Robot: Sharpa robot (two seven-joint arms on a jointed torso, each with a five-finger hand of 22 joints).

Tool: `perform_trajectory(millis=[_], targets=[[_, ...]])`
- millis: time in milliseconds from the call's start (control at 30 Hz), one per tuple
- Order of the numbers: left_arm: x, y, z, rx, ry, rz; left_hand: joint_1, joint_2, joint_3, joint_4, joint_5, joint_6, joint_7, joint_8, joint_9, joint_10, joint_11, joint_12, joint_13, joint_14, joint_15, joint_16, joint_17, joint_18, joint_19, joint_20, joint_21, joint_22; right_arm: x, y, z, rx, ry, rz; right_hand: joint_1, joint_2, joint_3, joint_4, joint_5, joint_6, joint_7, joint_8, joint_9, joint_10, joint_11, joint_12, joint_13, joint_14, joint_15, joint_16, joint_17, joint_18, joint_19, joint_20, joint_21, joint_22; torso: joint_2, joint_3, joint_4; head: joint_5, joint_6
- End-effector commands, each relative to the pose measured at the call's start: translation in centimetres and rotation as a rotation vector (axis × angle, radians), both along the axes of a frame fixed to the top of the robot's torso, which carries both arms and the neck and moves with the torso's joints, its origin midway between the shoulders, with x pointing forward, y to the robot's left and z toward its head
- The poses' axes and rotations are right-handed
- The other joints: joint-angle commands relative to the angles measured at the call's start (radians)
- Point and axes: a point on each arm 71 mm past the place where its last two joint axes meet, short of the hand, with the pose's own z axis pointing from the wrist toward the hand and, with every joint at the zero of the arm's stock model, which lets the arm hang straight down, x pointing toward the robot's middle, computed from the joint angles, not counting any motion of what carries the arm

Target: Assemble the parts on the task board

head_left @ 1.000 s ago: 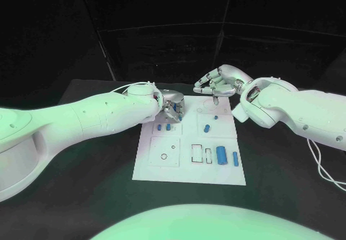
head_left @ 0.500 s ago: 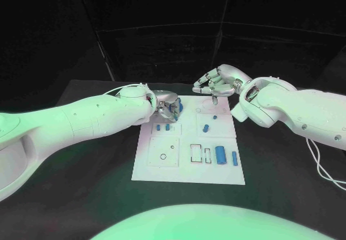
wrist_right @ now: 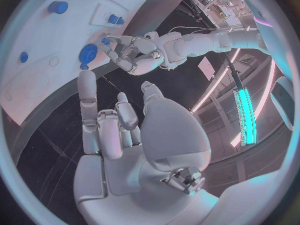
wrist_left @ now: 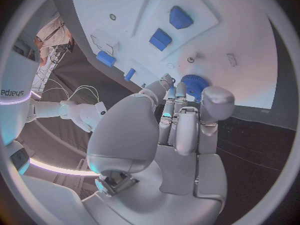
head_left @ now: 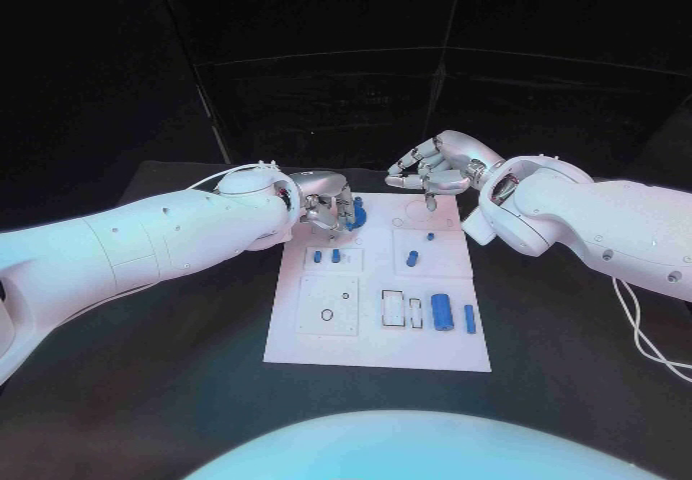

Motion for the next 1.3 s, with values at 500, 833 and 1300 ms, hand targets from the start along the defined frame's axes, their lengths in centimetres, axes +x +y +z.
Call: perform_trajectory(millis=[500,833,1300], targets=[[-0.1,3.5,-0.2,-0.007,0.051,0.067,-0.010,-0.005,0.010,-0.004,-0.006,0.011,0.000,-0.007,-0.002,0.011,0.003,-0.012,0.001,0.025,-0.002,0.007,0.000,-0.012,0.012,0.000,0.009,0.007,0.1,-0.2,0.1,0.002,-0.002,0.005,0.008,0.000,-0.002,0.006,0.004,-0.008,0.001,0.005,-0.001,-0.007,0.001,0.004,0.001,0.057,-0.001,-0.004,0.042,0.015,0.005,-0.001,-0.003,0.001,0.000,0.0003,-0.0014,0.012,0.002],[0.0,3.5,-0.7,0.013,0.077,0.074,-0.012,-0.009,0.013,-0.006,-0.007,0.013,0.000,-0.008,-0.003,0.013,0.003,-0.014,0.002,0.025,-0.002,0.007,-0.001,-0.012,0.011,0.000,0.008,0.006,0.1,-0.2,0.1,0.003,-0.002,0.005,0.009,0.002,-0.002,0.007,0.005,-0.008,0.001,0.006,-0.001,-0.007,0.000,0.004,0.002,0.057,-0.001,-0.004,0.042,0.015,0.005,-0.001,-0.003,0.001,0.001,0.0012,-0.0037,0.016,0.003],[0.1,3.6,-1.3,0.041,0.112,0.084,-0.013,-0.010,0.014,-0.006,-0.007,0.013,0.000,-0.008,-0.003,0.014,0.004,-0.015,0.002,0.025,-0.002,0.005,-0.004,-0.012,0.011,0.000,0.006,0.005,0.1,-0.2,0.1,0.002,-0.001,0.005,0.009,0.002,-0.002,0.007,0.005,-0.008,0.001,0.006,-0.001,-0.007,0.000,0.004,0.002,0.057,-0.001,-0.004,0.042,0.015,0.005,-0.001,-0.003,0.001,0.001,0.0009,-0.0034,0.016,0.003]])
